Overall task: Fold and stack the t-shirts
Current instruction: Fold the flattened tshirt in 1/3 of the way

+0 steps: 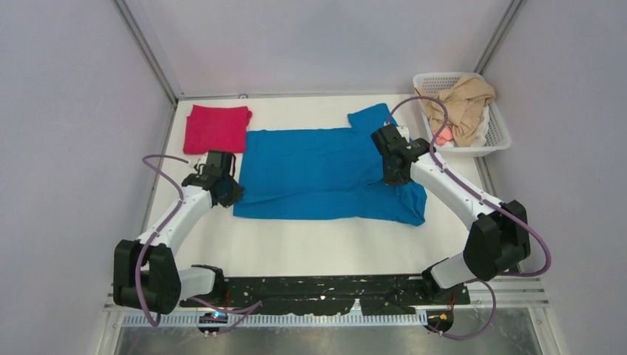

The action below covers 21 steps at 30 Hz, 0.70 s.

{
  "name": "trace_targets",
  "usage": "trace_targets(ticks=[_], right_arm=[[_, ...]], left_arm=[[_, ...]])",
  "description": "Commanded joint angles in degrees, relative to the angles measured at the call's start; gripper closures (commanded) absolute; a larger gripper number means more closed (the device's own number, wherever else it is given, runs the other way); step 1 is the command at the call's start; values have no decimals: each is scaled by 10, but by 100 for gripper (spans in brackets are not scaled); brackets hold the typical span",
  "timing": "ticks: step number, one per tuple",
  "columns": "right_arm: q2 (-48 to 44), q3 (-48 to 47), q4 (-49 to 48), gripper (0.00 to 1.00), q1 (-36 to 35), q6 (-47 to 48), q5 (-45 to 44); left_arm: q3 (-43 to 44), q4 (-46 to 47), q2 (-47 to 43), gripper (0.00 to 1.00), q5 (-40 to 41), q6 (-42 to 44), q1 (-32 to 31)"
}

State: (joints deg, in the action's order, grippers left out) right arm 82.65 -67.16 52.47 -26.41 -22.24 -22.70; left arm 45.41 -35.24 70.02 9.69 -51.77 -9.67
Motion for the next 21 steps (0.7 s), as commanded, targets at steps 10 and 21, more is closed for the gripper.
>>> trace_targets(ticks=[10, 21], right_arm=[[99, -113, -72, 91, 32, 108, -9], [239, -203, -73, 83, 40, 177, -47]], left_arm=[[47, 17, 69, 100, 67, -8, 10], [99, 1, 153, 91, 68, -21, 15]])
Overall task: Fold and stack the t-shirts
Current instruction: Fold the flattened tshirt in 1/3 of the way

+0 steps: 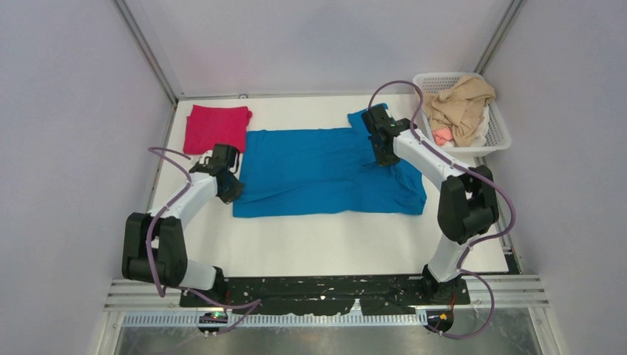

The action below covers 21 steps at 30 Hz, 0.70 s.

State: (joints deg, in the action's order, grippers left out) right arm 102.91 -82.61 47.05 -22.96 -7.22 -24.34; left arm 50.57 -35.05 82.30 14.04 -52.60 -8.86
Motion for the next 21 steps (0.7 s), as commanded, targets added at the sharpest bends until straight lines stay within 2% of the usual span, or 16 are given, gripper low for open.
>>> trace_targets(ticks=[1, 2, 3, 4, 5, 9, 10, 11, 13, 15, 17, 18, 20, 21], right_arm=[[52, -52, -36, 81, 7, 31, -32], [59, -58, -50, 77, 7, 41, -35], [75, -63, -71, 71, 7, 45, -54], [83, -81, -79, 67, 8, 51, -66], [100, -90, -81, 54, 8, 54, -87], [106, -125, -83, 32, 8, 56, -119], [86, -114, -86, 27, 7, 38, -120], [71, -101, -89, 16, 8, 25, -119], [17, -50, -102, 0, 7, -18, -99], [-53, 24, -127, 4, 8, -64, -43], [-116, 108, -173, 5, 8, -94, 77], [-145, 165, -217, 5, 8, -104, 183], [-156, 223, -275, 5, 7, -126, 315], [-152, 235, -283, 5, 5, -129, 339]], left_arm=[[58, -7, 42, 84, 25, -11, 8], [67, -10, 52, 73, 20, -8, 9], [77, -15, 59, 55, 17, -5, 10], [85, -22, 62, 41, 16, -4, 10], [89, -26, 62, 32, 16, -1, 10], [99, -59, 26, 2, 39, -13, 10], [98, -62, 13, 1, 39, -15, 10], [94, -62, -5, 1, 34, -16, 8], [83, -47, -25, 0, 15, -6, -3], [80, -35, -33, 0, -6, 9, -17], [79, -20, -26, 0, -42, 24, -26], [76, -6, -20, 0, -66, 32, -29], [71, 19, -5, 0, -103, 38, -36], [67, 30, 3, 0, -119, 41, -40]])
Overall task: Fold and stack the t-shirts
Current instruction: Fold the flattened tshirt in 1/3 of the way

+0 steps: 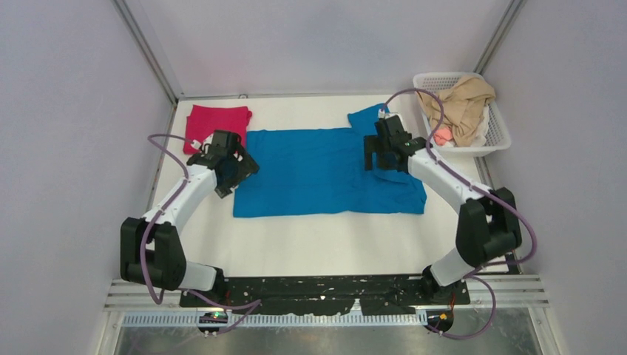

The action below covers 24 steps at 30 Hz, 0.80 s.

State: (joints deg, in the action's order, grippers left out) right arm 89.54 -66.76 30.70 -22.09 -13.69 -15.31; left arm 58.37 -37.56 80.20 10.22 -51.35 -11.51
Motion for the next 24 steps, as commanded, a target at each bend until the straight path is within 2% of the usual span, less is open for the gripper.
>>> trace_targets(ticks=[1, 7, 9, 12, 14, 20, 24], right_arm=[[-3, 75, -121, 5, -10, -64, 260], [94, 23, -107, 5, -23, -55, 211], [127, -6, -89, 5, -22, -44, 157], [175, -74, -41, 5, -10, -23, 8], [193, -113, -20, 5, 11, -13, -43], [237, -197, 6, 5, 86, 1, -64], [228, -221, 17, 5, 100, 13, -80]], left_arm=[[-13, 60, 33, 0, -91, 30, -17], [-31, 68, 77, 0, -98, 37, -21], [-41, 72, 88, 0, -97, 37, -21], [-51, 66, 105, 0, -91, 36, -21], [-61, 65, 109, 0, -79, 37, -21], [-70, 61, 108, 0, -76, 43, -14], [-61, 47, 105, 0, -69, 49, -14]])
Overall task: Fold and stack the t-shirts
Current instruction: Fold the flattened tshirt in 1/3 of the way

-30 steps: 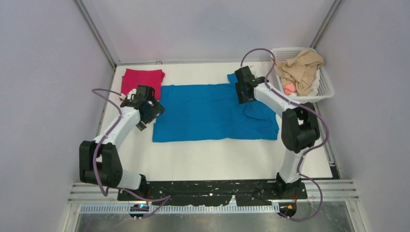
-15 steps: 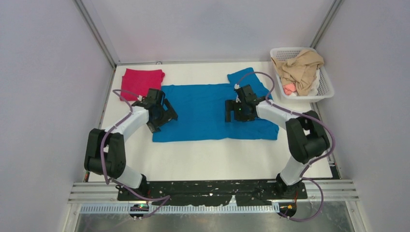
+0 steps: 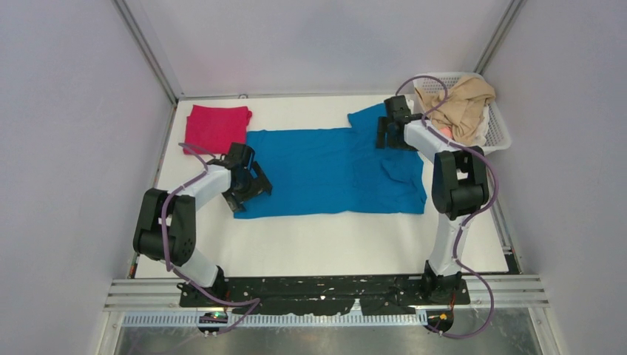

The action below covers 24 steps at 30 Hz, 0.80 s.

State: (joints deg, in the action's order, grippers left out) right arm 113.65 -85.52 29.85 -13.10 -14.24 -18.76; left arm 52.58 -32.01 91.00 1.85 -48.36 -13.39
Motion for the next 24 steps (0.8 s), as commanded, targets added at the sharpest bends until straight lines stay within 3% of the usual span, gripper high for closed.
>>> trace_targets(ticks=[1, 8, 14, 19, 24], right_arm=[[-28, -28, 18, 5, 10, 25, -30], [-121, 68, -6, 5, -32, 75, 15], [-134, 143, 19, 5, -73, 134, -77], [-105, 139, 47, 5, -80, 177, -121], [-57, 101, 48, 5, -69, 180, -227]], left_arm=[[-1, -8, -4, 0, 13, 19, 5], [2, -10, -14, 0, 11, 23, 5], [8, -19, -18, 0, 17, 32, 4], [9, -20, -21, 0, 19, 37, 5], [10, -23, -20, 0, 24, 40, 5]])
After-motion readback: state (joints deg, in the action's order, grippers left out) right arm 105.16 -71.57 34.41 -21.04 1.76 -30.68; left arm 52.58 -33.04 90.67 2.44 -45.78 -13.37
